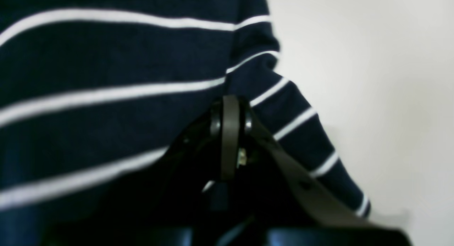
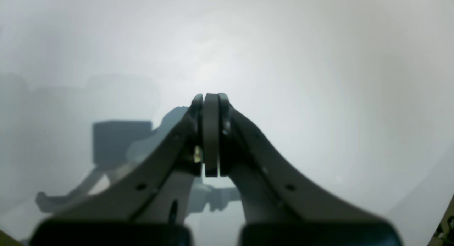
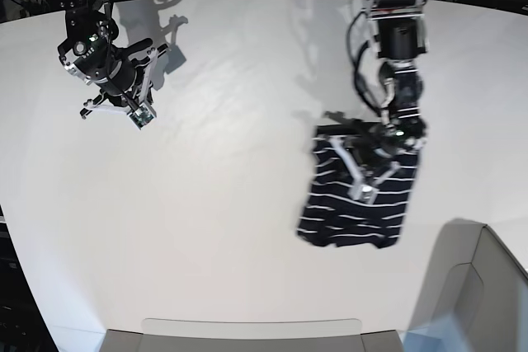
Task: Fold the T-shirt properly
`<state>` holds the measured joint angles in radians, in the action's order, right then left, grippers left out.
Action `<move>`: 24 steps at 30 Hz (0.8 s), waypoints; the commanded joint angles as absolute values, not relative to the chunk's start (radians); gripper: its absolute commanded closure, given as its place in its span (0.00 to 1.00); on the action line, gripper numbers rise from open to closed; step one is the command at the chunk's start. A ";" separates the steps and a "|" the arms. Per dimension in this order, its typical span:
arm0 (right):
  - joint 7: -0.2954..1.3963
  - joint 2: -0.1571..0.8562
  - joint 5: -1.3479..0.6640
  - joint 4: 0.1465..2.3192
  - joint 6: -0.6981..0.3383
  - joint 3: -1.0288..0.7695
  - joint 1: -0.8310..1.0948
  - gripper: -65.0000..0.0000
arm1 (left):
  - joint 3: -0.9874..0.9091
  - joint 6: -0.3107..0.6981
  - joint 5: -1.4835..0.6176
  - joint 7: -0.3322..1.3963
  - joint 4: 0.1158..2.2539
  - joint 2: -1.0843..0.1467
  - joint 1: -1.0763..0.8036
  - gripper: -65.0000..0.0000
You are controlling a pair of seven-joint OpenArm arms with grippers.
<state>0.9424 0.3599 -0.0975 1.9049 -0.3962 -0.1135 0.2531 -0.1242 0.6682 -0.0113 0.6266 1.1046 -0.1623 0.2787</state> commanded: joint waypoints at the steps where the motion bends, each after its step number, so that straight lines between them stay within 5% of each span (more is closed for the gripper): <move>1: 0.924 0.371 -0.099 1.923 -0.394 -0.120 0.240 1.00 | -0.128 0.661 0.005 0.650 1.132 -0.188 0.272 1.00; 14: 0.924 0.374 -0.099 2.061 -0.394 -0.120 0.280 1.00 | -0.179 0.661 0.007 0.857 1.725 -0.191 0.176 1.00; 19: 0.924 0.374 -0.099 2.071 -0.394 -0.150 0.398 1.00 | -0.291 0.661 0.007 0.946 2.009 -0.130 0.001 1.00; 24: 0.920 0.363 -0.110 2.072 -0.394 -0.219 0.536 1.00 | -0.351 0.661 0.008 0.934 2.049 -0.122 -0.194 1.00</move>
<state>0.9344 0.3565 -0.1062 2.0544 -0.3958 -0.2134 0.5404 -0.3393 0.6727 0.0055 0.9493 2.0289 -0.1043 -0.2039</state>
